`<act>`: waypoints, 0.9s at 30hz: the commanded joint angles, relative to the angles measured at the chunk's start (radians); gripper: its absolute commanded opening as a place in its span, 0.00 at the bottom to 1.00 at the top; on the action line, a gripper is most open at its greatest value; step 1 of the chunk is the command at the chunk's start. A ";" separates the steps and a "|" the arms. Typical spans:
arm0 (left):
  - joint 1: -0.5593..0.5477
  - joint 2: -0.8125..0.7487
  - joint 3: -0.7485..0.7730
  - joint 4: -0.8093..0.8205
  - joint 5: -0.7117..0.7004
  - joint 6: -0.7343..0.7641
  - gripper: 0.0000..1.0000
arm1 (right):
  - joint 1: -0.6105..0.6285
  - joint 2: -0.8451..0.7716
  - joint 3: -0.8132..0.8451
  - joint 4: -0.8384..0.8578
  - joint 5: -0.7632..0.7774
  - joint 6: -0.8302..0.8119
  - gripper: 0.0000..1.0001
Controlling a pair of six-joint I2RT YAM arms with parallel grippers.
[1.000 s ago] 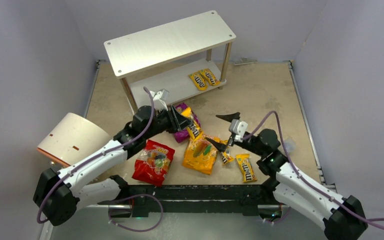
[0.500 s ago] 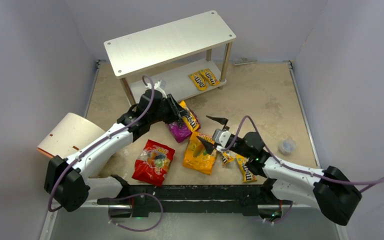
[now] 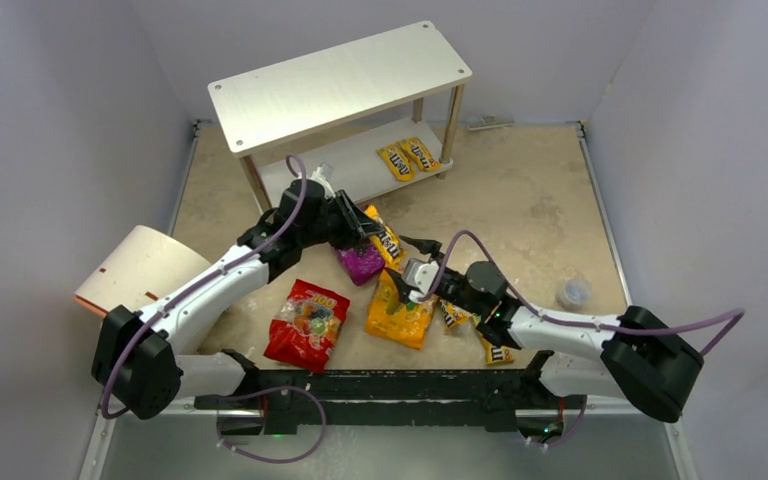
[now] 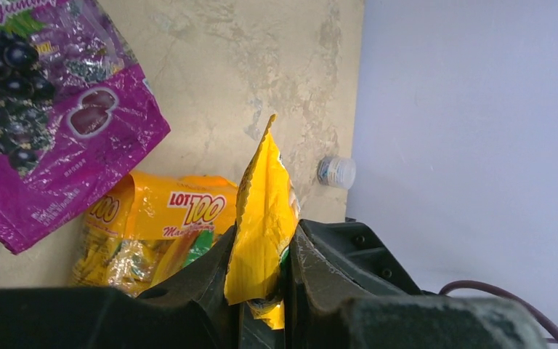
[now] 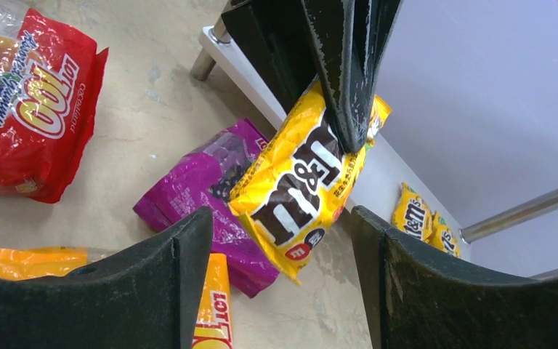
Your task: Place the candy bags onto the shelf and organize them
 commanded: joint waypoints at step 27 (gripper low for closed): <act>0.127 -0.082 -0.071 0.041 0.078 -0.025 0.68 | 0.030 -0.092 0.017 -0.023 0.043 0.009 0.02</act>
